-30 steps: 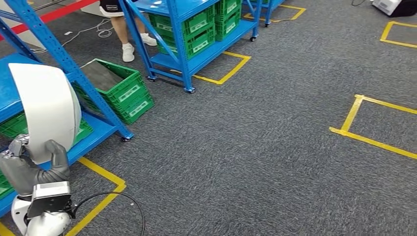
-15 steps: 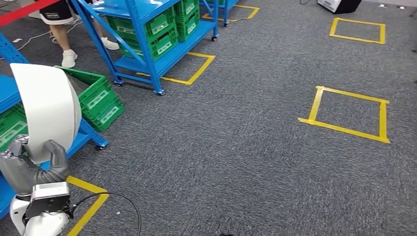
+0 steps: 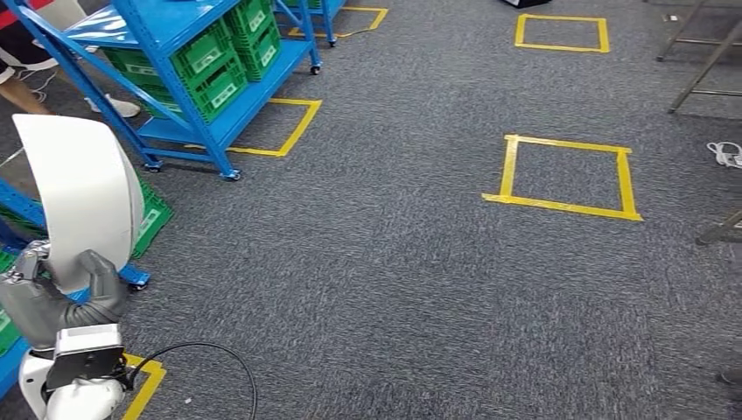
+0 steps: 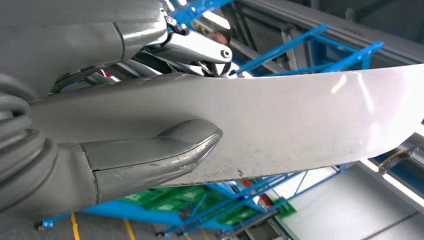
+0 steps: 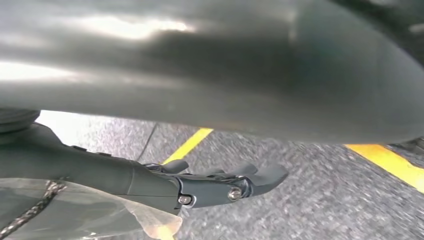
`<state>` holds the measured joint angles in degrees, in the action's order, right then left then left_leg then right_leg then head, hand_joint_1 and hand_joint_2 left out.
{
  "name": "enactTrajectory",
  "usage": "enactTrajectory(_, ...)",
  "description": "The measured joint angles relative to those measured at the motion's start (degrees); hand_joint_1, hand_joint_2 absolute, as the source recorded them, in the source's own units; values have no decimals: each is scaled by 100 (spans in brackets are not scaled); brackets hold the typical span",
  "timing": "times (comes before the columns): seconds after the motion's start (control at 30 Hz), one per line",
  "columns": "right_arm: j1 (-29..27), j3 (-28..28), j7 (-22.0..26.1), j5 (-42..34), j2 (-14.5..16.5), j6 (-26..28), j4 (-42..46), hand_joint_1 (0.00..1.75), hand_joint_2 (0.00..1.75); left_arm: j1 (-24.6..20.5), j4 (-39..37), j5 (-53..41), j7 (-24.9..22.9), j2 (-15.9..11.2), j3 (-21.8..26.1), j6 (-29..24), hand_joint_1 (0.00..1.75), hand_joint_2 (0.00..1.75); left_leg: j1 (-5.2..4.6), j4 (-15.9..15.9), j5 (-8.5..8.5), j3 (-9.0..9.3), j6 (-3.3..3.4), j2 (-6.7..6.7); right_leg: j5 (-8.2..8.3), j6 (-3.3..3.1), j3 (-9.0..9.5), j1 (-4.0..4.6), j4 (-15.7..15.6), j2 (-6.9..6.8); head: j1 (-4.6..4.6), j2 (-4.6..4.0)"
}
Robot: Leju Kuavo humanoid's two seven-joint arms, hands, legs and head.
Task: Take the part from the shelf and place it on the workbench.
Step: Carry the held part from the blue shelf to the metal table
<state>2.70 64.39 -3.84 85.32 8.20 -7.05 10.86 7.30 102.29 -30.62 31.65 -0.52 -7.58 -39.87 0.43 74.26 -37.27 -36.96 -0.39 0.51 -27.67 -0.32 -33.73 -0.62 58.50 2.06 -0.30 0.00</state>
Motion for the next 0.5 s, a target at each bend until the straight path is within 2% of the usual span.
enactTrajectory(0.03, -5, 0, -5, 2, 0, -1, 1, 0, 0, 1, 0, 4, 0, 0, 0, 5, 175, 175, -10, -146, 152, 58, 35, -17, 5, -4, 3, 9, 0, 71, 1, 0)
enactTrajectory(0.07, -9, 0, -9, 3, 0, -3, 1, 0, 0, 1, 0, 7, 0, 0, 0, 11, 175, 175, -25, -479, 380, 203, 78, -64, 9, -5, 10, 14, 1, 139, 2, 0)
enactTrajectory(0.13, -3, 0, -13, 3, 7, -10, 1, 0, 0, -4, 0, 10, 0, -1, -1, 16, 175, 175, -53, -1227, 743, 529, 171, -318, 27, 9, -4, 10, 5, 263, 9, 0)
enactTrajectory(0.2, 7, 0, -15, 5, 18, -17, 0, 0, 0, -12, 0, 14, 0, -2, -1, 18, 175, 175, -74, -1560, 813, 650, 222, -488, 63, 61, -64, -14, 7, 361, 4, 0)
enactTrajectory(0.27, -2, 0, -27, 7, 22, -24, 0, 0, 0, -18, 0, 15, 1, 0, -1, 20, 175, 175, -74, -1655, 831, 660, 234, -408, 103, 136, -114, -35, -10, 452, -6, 0)
enactTrajectory(0.3, -13, 0, -39, 8, 22, -25, 0, 0, 0, -21, 0, 15, 1, 6, -2, 22, 175, 175, -63, -1716, 863, 683, 238, -344, 83, 162, -147, -29, 14, 414, -3, 0)
enactTrajectory(0.33, -18, 0, -55, 9, 22, -25, 0, 0, 0, -24, 0, 13, 4, 11, -2, 24, 175, 175, -51, -1780, 900, 709, 248, -274, 5, 182, -213, -16, 121, 315, 6, 0)
enactTrajectory(0.4, -13, 0, -76, 9, 22, -22, 0, 0, 0, -20, 0, 11, 10, 19, -2, 27, 175, 175, -46, -1849, 939, 737, 261, -119, -317, 211, -493, 3, 679, 14, 20, 0)
enactTrajectory(0.43, -5, 0, -80, 8, 22, -21, 0, 0, 0, -13, 0, 10, 13, 18, 0, 26, 175, 175, -50, -1850, 941, 733, 267, -44, -493, 231, -669, 0, 1052, -82, 25, 0)
enactTrajectory(0.47, -3, 0, -80, 7, 22, -20, 0, 0, 0, -6, 0, 12, 13, 18, 1, 26, 175, 175, -54, -1849, 938, 730, 265, 34, -603, 252, -809, -5, 1358, -134, 24, 0)
enactTrajectory(0.5, -4, 0, -80, 5, 22, -19, 0, 0, 0, -1, 0, 13, 13, 19, 2, 26, 175, 175, -54, -1847, 934, 730, 261, 109, -613, 270, -859, -11, 1488, -162, 23, 0)
